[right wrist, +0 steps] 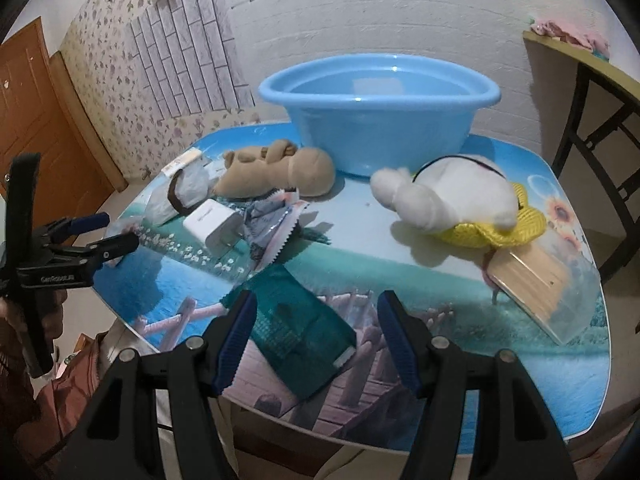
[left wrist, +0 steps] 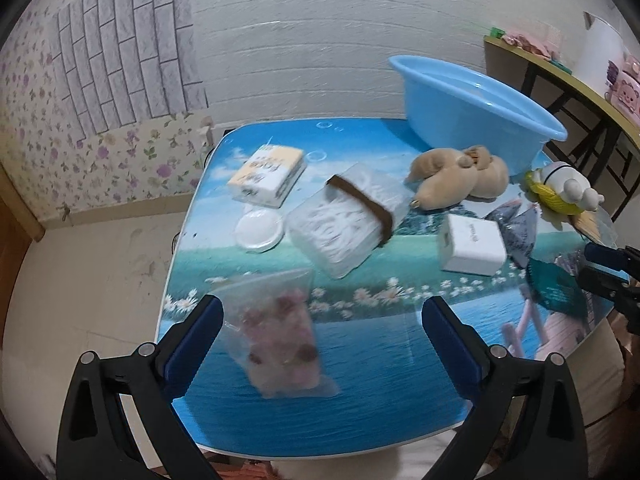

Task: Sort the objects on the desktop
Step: 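Move both tools back over the table toward the pink bag and teal packet, then grasp the bag of pink items with the left tool while the right tool grasps the teal packet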

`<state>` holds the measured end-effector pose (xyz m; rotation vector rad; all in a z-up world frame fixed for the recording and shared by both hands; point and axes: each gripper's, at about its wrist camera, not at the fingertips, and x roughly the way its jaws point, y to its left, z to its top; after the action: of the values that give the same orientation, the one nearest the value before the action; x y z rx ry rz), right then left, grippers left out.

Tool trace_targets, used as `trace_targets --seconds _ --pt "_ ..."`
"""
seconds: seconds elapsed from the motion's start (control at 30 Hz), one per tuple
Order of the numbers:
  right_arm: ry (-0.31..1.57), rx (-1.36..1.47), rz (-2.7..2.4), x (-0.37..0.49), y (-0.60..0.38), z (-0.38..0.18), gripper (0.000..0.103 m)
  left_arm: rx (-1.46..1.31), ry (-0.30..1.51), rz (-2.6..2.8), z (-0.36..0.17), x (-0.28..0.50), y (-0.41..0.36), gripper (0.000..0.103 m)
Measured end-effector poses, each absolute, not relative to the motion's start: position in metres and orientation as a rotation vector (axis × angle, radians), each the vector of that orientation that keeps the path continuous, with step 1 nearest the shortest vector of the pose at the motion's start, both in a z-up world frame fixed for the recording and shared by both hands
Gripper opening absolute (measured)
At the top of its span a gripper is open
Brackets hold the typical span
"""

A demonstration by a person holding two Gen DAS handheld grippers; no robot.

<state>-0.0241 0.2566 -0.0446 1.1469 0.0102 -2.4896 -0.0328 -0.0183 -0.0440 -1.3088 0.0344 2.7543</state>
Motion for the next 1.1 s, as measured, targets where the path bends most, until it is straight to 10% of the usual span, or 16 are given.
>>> trace_targets --seconds 0.6,0.83,1.1 --pt "0.234 1.190 -2.430 -0.019 0.235 -0.064 0.063 -1.347 0.005 2.771 -0.066 -0.031 -0.033 0.100" --pt "0.300 1.150 -2.435 -0.026 0.225 -0.065 0.064 -1.289 0.031 2.761 -0.059 -0.026 -0.024 0.042" --pt "0.347 1.079 -2.390 -0.030 0.212 -0.060 0.064 -1.287 0.056 2.728 -0.057 -0.018 -0.013 0.040"
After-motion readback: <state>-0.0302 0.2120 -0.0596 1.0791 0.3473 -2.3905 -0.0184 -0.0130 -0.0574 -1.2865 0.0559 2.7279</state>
